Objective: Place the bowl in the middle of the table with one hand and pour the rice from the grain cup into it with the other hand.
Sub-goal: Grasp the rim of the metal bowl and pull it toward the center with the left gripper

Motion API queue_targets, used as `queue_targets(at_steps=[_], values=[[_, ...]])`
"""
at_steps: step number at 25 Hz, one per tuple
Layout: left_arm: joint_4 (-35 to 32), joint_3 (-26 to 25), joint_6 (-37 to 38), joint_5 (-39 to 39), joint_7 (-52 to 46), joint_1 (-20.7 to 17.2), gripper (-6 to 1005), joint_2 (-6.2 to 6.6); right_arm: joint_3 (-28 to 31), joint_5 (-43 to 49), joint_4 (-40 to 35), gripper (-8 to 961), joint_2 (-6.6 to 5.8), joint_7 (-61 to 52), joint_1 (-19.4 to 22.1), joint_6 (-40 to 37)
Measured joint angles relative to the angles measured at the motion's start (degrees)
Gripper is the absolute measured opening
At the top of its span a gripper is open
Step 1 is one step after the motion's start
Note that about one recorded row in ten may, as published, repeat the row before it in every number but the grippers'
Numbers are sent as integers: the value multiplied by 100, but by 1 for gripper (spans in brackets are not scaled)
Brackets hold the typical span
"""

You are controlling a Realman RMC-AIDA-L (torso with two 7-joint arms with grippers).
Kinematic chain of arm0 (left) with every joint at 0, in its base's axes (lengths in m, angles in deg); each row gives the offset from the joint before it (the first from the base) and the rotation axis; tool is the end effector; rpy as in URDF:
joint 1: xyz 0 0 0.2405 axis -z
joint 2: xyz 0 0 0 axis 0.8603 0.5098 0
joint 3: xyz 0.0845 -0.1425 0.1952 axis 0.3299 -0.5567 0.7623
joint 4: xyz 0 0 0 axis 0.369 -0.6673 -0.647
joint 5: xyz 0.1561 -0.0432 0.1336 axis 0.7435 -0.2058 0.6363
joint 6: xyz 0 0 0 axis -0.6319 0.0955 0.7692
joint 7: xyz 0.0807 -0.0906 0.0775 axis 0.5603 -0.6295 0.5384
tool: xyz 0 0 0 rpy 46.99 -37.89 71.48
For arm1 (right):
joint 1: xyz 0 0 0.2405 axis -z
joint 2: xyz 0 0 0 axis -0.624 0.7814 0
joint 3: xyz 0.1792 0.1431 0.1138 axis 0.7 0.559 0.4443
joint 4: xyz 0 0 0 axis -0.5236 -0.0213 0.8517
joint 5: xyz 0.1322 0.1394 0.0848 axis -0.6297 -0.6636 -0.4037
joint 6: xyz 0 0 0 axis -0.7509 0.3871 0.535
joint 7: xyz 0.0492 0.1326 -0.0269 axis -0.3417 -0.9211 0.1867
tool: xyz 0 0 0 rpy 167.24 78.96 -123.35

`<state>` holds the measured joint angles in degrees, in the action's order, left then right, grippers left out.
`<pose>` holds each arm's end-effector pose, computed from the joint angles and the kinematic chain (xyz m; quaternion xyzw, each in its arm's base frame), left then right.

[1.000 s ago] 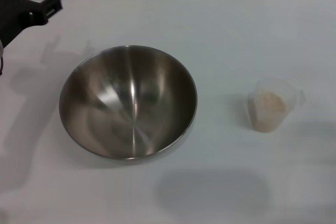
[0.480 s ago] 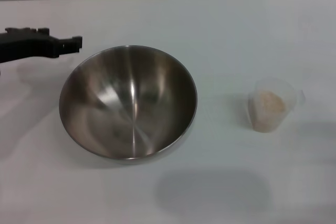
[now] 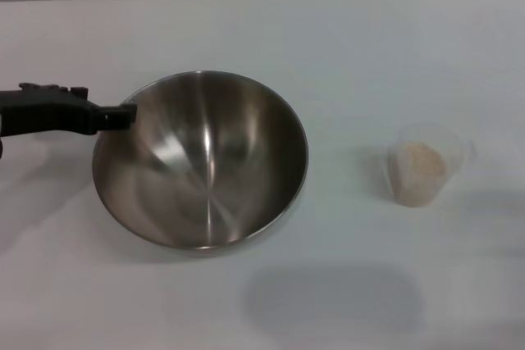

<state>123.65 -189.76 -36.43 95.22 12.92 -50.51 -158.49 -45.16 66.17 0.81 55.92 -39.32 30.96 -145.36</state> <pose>-0.2305 0.3281 0.0458 -0.8621 -0.3801 -0.0474 0.3318 0.3580 0.1938 0.0480 -0.5199 0.1469 0.3893 0.7460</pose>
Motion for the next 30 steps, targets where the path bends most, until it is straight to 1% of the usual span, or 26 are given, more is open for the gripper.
queue_targets(at_steps=[10,21,30], values=[[-178,22,-35,-23,29,57,750,-3,3,0,13,816,0,0,0,-11],[-625,58,-48,-24,28,183,710,-17,-21,0,12,816,8,-10,-39,-11],[-701,128,-54,-5,27,197,676,-20,-24,3,13,816,8,-10,-44,-11]])
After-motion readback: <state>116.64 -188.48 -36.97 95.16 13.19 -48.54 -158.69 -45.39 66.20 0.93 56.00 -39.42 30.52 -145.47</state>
